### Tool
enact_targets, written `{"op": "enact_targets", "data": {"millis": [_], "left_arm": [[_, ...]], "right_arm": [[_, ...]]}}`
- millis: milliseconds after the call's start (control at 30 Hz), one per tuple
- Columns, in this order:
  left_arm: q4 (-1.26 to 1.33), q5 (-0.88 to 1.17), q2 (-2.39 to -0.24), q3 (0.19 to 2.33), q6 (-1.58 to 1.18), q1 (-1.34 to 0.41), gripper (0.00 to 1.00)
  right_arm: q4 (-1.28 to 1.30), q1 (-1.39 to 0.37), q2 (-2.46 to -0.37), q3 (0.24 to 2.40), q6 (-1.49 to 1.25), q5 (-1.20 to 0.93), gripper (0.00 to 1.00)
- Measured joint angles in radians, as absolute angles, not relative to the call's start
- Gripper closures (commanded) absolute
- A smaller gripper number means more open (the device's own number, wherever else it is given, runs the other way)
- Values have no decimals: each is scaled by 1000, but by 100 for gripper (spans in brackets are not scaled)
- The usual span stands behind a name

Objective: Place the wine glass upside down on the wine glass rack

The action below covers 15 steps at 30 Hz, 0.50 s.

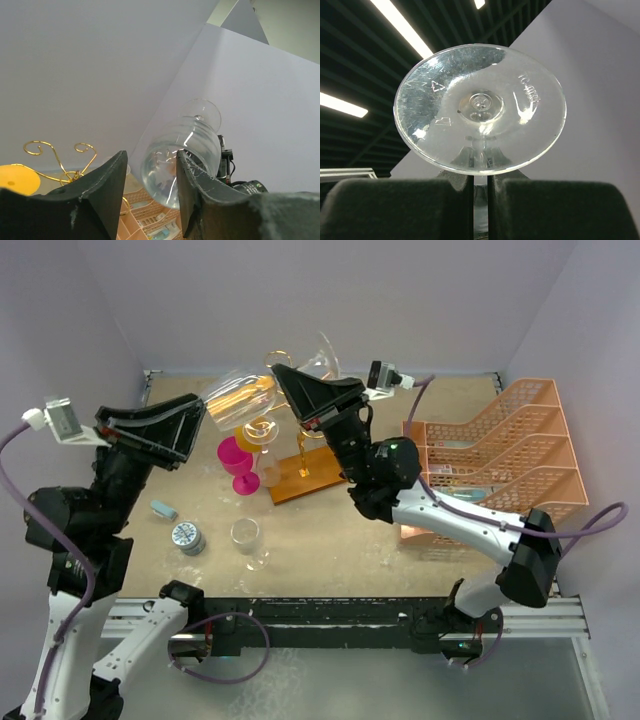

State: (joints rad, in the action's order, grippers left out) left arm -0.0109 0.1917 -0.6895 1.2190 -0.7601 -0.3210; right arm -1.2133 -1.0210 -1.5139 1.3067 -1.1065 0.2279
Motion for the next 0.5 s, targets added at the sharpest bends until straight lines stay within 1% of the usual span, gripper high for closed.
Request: {"op": "enact_targets", "data": {"millis": [167, 333, 500], "left_arm": [[-72, 181, -612, 1223, -685, -321, 57], [-146, 164, -579, 1229, -629, -321, 57], [-239, 115, -550, 1228, -588, -321, 57]], "right_arm": [[-1222, -1021, -1415, 1242, -998, 226, 100], [-1209, -1021, -1284, 1158, -875, 217, 100], [-1114, -1021, -1135, 1062, -739, 193, 100]]}}
